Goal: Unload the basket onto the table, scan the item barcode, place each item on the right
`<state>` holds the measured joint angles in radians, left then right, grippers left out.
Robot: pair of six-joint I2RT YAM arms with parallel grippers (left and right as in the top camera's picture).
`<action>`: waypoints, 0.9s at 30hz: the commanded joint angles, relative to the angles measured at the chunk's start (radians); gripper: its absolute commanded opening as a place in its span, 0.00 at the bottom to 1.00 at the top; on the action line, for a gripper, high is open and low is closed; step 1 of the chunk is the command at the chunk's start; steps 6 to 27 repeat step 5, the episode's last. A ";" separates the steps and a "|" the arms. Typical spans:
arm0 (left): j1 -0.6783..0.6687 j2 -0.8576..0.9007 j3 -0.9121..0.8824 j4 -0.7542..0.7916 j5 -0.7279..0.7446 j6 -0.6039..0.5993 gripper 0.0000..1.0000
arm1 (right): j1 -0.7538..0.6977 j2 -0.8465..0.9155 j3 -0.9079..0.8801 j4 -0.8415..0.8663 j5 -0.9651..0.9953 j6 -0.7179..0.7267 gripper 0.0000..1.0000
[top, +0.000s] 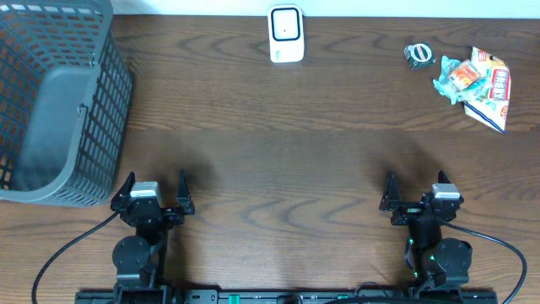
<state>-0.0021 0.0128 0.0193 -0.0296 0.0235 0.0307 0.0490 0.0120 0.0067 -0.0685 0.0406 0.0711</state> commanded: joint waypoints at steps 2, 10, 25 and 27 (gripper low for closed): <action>-0.005 -0.009 -0.015 -0.044 -0.024 0.013 0.98 | -0.009 -0.006 -0.002 -0.004 -0.006 -0.009 0.99; -0.005 -0.009 -0.015 -0.044 -0.024 0.013 0.98 | -0.009 -0.006 -0.002 -0.004 -0.006 -0.009 0.99; -0.005 -0.009 -0.015 -0.044 -0.024 0.013 0.98 | -0.009 -0.006 -0.002 -0.004 -0.006 -0.009 0.99; -0.005 -0.009 -0.015 -0.044 -0.024 0.013 0.98 | -0.009 -0.006 -0.002 -0.004 -0.006 -0.009 0.99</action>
